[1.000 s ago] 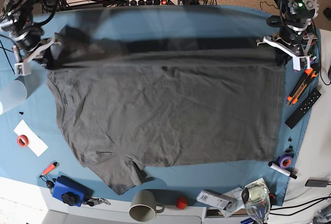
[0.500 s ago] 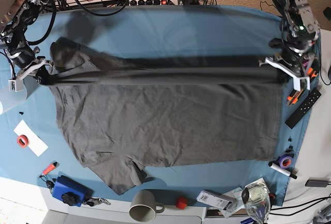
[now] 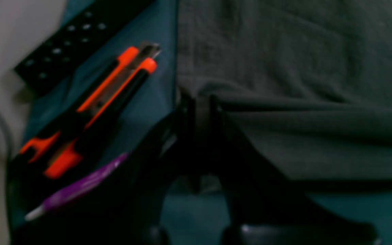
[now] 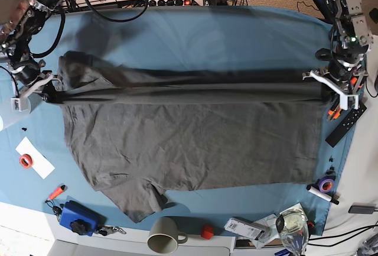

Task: Fold the T-shirt properly
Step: 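Lift the shoulders and fold them over toward the hem with both grippers, then release the folded edge and raise both grippers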

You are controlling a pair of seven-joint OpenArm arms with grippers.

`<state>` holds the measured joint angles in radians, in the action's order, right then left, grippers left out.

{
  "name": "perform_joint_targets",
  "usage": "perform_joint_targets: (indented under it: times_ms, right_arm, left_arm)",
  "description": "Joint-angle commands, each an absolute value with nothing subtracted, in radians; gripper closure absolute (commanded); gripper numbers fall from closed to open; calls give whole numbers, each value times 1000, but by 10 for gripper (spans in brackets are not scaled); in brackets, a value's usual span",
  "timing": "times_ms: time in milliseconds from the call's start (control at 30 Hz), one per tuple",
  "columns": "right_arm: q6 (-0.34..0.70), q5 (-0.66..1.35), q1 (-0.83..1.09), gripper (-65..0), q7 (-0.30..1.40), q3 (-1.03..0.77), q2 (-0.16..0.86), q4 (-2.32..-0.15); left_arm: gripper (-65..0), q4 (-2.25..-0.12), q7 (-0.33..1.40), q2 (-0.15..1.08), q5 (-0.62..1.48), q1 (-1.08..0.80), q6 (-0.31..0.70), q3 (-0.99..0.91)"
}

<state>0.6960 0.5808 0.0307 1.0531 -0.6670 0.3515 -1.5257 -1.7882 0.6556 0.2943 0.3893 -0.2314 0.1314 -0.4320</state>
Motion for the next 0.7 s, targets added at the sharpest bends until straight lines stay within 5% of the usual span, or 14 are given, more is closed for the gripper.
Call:
perform_joint_targets:
  times_ms: [0,367,667]
  right_arm:
    - [679,568,14,0,1008,-654,382,-1542]
    - [630,433,-82,0,916,-555,380,-1534]
    - [632,418,-252,0,887,-549,380,-1269]
  left_arm:
    - [0,-1790,628,316,370,-204,113,-436]
    - [0,-1568,639,316,371,-15,154,-431]
    - [0,-1541,653,315,371,20,170,-431]
